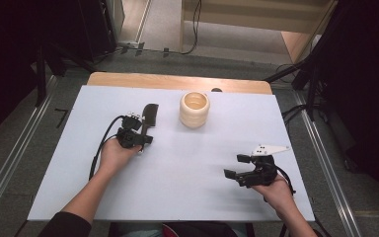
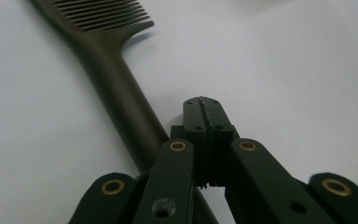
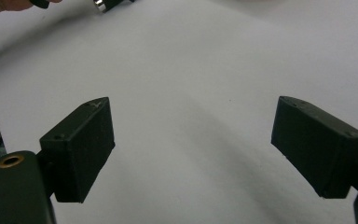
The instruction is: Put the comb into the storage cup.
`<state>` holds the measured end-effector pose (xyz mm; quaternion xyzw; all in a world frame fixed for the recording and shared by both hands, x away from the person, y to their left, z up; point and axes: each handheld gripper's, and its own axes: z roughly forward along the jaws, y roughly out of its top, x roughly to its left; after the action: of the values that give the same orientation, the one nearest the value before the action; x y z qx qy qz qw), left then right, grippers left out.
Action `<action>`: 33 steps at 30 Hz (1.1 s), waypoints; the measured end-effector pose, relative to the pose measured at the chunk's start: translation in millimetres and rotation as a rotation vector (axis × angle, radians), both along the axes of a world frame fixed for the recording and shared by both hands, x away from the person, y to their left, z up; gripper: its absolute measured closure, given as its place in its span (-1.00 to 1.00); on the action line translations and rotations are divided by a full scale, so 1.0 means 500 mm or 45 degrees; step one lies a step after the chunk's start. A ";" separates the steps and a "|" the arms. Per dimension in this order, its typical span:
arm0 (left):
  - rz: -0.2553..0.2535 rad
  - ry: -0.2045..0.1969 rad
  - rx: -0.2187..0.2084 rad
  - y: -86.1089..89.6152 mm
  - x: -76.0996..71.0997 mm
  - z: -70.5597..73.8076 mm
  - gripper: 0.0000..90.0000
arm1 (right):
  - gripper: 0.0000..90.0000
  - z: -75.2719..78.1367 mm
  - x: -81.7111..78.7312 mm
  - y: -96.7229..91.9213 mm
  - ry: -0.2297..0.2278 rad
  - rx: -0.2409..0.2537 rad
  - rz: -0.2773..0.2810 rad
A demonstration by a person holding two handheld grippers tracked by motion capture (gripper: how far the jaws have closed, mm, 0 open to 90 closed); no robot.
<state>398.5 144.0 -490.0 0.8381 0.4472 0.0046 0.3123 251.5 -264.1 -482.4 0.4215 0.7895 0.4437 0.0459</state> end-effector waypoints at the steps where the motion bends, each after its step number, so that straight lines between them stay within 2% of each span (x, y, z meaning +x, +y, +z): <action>1: 0.006 -0.004 0.007 0.004 -0.001 0.001 1.00 | -0.74 0.000 0.000 0.000 0.001 -0.002 -0.001; 5: 0.011 -0.004 0.015 0.021 -0.007 0.004 1.00 | -0.74 -0.001 0.001 0.001 0.002 0.000 0.003; 6: 0.012 -0.008 0.033 0.027 -0.009 0.005 1.00 | -0.74 -0.001 0.001 0.002 0.004 0.003 0.004; 13: 0.034 -0.002 0.027 0.044 -0.010 0.005 1.00 | -0.74 0.000 0.001 0.003 0.008 0.005 0.007; 14: 0.026 -0.006 0.046 0.047 -0.010 0.006 1.00 | -0.74 0.000 0.001 0.003 0.005 0.003 0.011; 18: 0.036 -0.004 0.037 0.051 -0.010 0.005 1.00 | -0.74 -0.001 0.001 0.004 0.006 0.002 0.014; 19: 0.032 0.003 0.016 0.051 -0.011 0.006 0.99 | -0.74 -0.001 0.001 0.004 0.008 0.004 0.015; 22: -0.020 0.005 -0.067 0.047 -0.021 0.019 0.82 | -0.74 0.000 0.000 0.005 0.008 0.010 0.021; 24: -0.029 0.007 -0.087 0.046 -0.024 0.023 0.77 | -0.74 0.000 0.000 0.005 0.008 0.011 0.022; 29: -0.054 -0.009 -0.107 0.041 -0.044 0.036 0.32 | -0.74 0.000 0.000 0.003 0.011 0.015 0.024; 31: -0.069 -0.019 -0.126 0.043 -0.054 0.042 0.28 | -0.74 0.000 0.000 0.003 0.011 0.016 0.025; 33: -0.080 -0.035 -0.152 0.045 -0.062 0.047 0.16 | -0.74 0.000 0.000 0.003 0.011 0.019 0.025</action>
<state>367.4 166.7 -466.4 0.8315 0.4158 -0.0203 0.3678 251.7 -262.6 -482.4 0.4158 0.7905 0.4482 0.0352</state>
